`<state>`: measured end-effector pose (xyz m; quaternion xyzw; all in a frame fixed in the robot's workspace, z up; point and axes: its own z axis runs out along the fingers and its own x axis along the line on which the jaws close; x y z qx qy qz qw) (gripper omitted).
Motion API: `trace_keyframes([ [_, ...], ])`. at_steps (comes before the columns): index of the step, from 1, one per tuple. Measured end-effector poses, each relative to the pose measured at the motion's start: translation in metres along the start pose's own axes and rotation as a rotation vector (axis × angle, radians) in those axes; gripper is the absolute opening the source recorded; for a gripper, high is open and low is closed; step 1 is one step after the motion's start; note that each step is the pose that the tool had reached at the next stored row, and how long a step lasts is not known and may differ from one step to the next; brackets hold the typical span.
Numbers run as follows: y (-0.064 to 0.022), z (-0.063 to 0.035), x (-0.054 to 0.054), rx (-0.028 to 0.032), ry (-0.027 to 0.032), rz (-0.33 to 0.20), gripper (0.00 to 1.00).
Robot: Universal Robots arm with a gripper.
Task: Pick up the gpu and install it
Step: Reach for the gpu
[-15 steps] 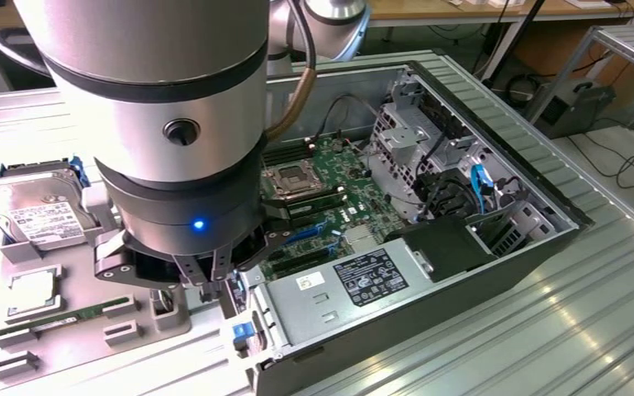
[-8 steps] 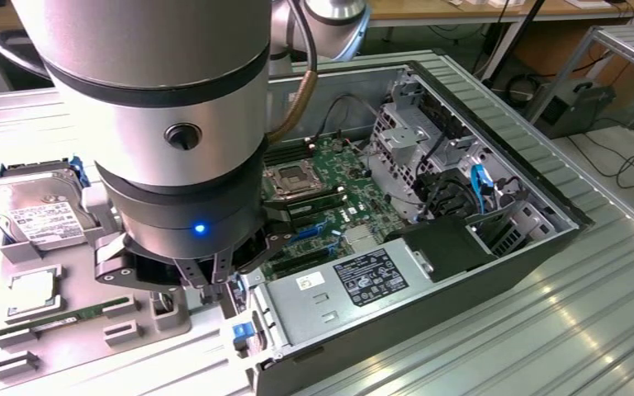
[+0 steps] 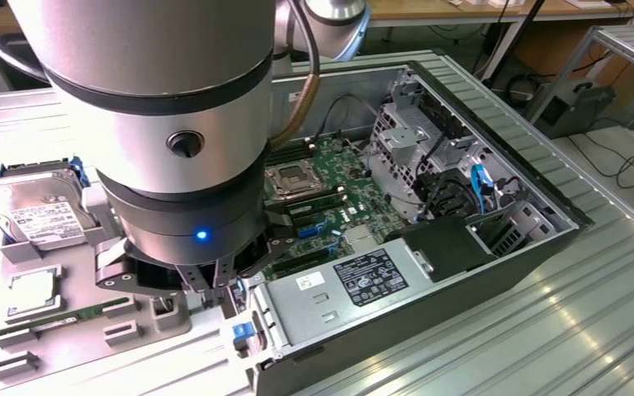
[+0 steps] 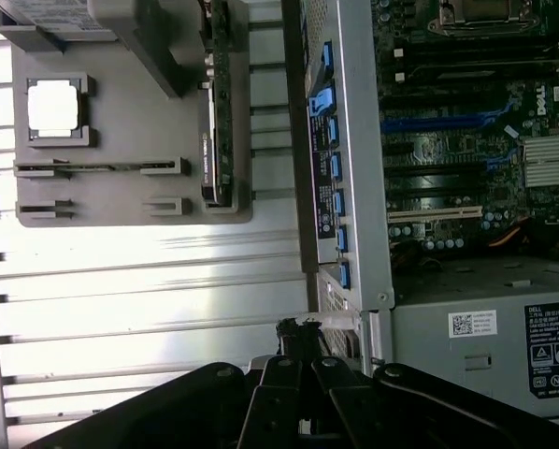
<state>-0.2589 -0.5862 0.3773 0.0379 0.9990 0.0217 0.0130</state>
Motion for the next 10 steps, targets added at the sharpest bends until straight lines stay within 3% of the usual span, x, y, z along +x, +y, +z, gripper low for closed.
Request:
trace_keyframes([
  [6, -0.0011, 0.0001, 0.001, -0.0001, -0.0001, 0.0, 0.11],
  [10, 0.0088, 0.0007, 0.003, 0.0001, -0.0001, 0.0, 0.11],
])
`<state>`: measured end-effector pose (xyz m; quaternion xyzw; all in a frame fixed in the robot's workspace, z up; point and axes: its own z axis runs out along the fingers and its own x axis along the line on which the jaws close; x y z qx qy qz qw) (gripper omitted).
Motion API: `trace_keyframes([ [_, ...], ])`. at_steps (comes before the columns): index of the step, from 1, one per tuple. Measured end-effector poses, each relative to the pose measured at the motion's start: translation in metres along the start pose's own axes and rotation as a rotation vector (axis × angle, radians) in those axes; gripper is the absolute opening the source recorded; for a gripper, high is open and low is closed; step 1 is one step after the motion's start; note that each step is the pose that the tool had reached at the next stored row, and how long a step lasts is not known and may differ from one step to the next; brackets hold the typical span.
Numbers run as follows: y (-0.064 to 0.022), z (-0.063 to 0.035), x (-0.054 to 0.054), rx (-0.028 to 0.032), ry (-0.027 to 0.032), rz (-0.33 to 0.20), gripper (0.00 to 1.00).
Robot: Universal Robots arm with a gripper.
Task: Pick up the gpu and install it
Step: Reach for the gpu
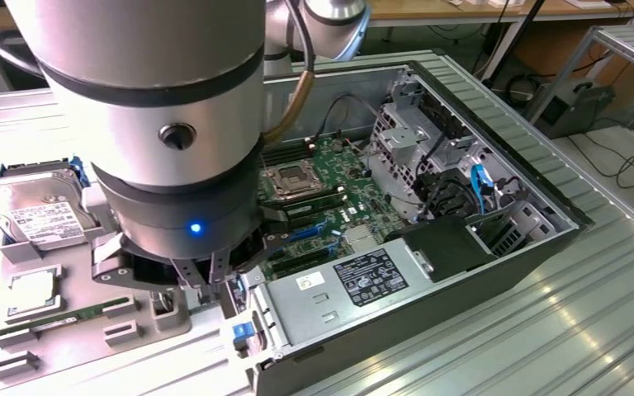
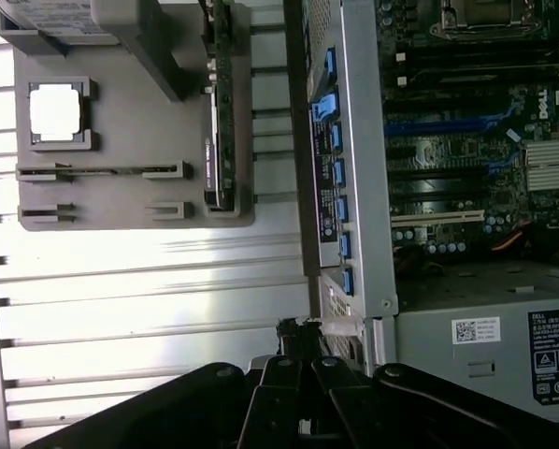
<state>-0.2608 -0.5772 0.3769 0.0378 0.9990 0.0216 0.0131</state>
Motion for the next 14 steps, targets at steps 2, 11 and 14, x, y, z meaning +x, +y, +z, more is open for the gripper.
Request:
trace_keyframes([
  [2, 0.0096, 0.0009, 0.002, 0.0008, 0.0, 0.0, 0.11],
  [11, 0.0262, 0.0041, 0.008, 0.0007, -0.0001, 0.0, 0.11],
  [14, 0.0262, 0.004, 0.008, 0.0009, 0.0, 0.0, 0.11],
])
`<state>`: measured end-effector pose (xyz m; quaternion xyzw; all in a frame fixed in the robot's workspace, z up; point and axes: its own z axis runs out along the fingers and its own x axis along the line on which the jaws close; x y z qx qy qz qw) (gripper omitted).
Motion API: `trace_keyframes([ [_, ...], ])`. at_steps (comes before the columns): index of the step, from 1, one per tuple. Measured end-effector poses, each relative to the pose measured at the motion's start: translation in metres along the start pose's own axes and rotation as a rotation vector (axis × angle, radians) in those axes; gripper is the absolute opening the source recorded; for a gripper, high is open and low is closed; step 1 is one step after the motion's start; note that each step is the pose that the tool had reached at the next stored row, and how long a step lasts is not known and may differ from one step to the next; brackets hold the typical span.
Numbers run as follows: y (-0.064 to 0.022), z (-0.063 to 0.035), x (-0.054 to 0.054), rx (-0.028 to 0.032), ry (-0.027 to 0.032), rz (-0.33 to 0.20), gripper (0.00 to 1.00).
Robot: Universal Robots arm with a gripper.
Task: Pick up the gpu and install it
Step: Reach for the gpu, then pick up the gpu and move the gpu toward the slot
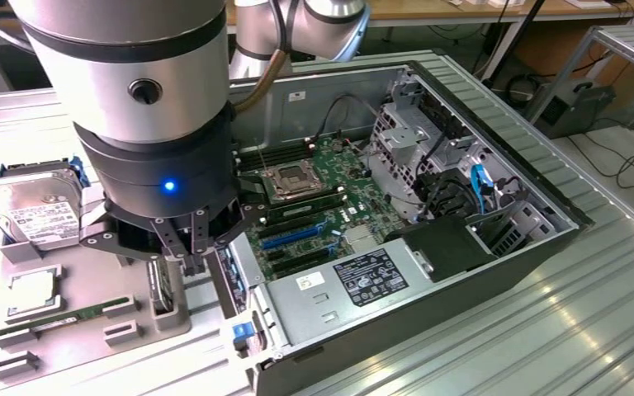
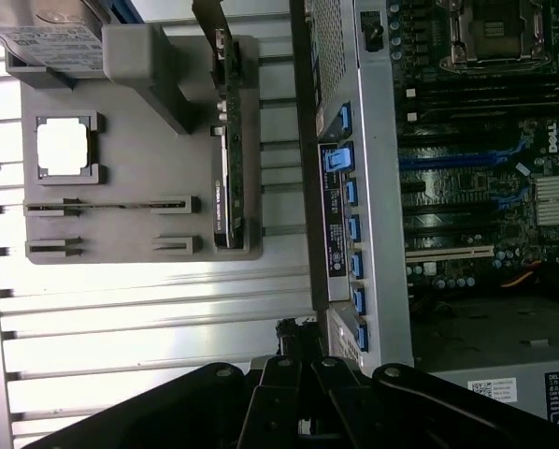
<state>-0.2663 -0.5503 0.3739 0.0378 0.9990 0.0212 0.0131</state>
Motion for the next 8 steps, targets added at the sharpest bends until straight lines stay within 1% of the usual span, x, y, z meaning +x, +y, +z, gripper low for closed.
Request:
trace_keyframes([
  [8, 0.0, 0.0, 0.0, 0.0, 0.0, 0.0, 0.11],
])
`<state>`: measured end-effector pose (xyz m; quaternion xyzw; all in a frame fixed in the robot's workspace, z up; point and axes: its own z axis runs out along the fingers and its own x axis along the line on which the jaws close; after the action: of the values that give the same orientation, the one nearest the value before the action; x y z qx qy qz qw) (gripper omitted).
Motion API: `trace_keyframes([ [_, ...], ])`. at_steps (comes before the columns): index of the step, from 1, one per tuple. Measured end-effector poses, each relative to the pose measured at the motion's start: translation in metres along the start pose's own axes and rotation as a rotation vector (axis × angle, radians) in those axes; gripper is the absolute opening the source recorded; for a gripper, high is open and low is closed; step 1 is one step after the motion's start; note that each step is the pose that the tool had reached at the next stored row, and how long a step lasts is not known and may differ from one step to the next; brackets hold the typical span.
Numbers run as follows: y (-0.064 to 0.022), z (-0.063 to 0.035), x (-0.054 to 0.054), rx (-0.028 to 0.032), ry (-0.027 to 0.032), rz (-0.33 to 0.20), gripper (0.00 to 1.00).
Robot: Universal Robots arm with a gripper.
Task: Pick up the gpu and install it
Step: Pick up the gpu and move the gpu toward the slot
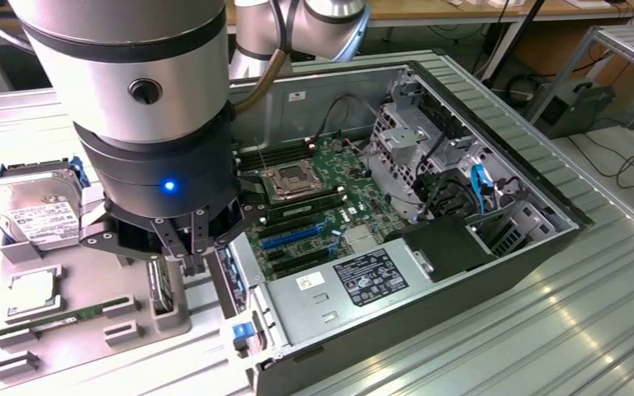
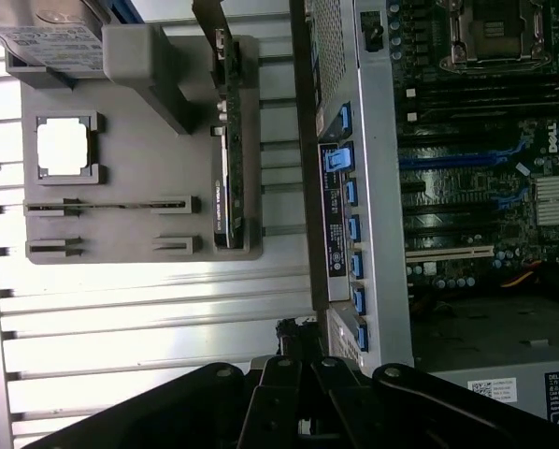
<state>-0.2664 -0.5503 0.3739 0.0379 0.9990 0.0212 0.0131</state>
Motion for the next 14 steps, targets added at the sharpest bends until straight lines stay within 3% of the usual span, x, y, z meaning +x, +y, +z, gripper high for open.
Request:
trace_keyframes([
  [6, 0.0, 0.0, 0.0, 0.0, 0.0, 0.0, 0.17],
  [9, 0.0, 0.0, 0.0, 0.0, 0.0, 0.0, 0.36],
  [10, 0.0, 0.0, 0.0, 0.0, 0.0, 0.0, 0.36],
  [11, 0.0, 0.0, 0.0, 0.0, -0.0001, 0.0, 0.42],
  [14, 0.0, 0.0, 0.0, 0.0, 0.0, 0.0, 0.42],
])
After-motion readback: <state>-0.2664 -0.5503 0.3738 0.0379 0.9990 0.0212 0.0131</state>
